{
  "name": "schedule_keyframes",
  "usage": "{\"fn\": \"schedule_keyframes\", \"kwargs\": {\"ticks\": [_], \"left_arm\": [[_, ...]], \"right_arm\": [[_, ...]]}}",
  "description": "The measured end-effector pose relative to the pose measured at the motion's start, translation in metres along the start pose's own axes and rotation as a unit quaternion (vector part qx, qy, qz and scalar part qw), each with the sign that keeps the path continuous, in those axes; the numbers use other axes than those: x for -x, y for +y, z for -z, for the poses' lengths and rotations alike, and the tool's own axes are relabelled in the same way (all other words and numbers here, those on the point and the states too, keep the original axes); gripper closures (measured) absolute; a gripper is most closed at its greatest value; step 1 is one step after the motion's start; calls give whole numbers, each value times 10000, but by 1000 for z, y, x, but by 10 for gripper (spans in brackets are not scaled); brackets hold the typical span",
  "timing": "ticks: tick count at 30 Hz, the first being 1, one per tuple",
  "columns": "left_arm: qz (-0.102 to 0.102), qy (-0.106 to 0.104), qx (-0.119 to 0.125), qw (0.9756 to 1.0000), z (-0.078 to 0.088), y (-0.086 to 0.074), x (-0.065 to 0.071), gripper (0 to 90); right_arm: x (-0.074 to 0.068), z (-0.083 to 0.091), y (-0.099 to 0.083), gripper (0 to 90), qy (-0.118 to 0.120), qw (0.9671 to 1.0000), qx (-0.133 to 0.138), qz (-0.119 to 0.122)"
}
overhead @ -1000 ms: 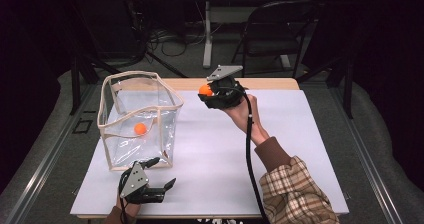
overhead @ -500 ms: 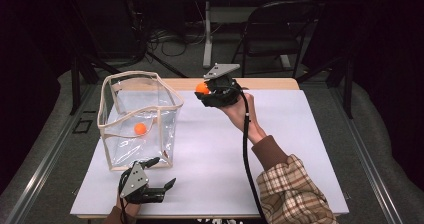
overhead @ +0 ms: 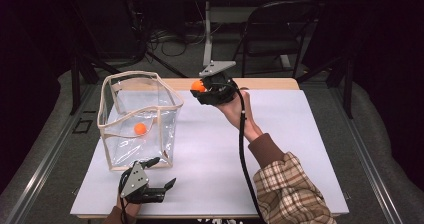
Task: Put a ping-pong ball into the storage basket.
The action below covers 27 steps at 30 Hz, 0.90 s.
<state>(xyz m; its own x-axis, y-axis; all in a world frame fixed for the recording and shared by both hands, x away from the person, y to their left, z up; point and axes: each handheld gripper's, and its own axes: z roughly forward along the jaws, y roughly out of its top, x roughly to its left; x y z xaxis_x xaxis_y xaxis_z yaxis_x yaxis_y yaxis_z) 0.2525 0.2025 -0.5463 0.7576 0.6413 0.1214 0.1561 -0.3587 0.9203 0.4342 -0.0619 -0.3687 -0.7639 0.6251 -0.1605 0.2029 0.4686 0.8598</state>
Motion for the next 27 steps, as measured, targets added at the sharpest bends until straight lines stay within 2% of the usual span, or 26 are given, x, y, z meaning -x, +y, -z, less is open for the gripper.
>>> {"fn": "schedule_keyframes", "kwargs": {"ticks": [12,27], "left_arm": [[4,-19,0,10000,0,0,0,159],[-5,-13,1,10000,0,0,0,159]], "right_arm": [[-7,-11,8,512,103,9999,13,54],[-13,-21,18,513,119,9998,97,100]]}}
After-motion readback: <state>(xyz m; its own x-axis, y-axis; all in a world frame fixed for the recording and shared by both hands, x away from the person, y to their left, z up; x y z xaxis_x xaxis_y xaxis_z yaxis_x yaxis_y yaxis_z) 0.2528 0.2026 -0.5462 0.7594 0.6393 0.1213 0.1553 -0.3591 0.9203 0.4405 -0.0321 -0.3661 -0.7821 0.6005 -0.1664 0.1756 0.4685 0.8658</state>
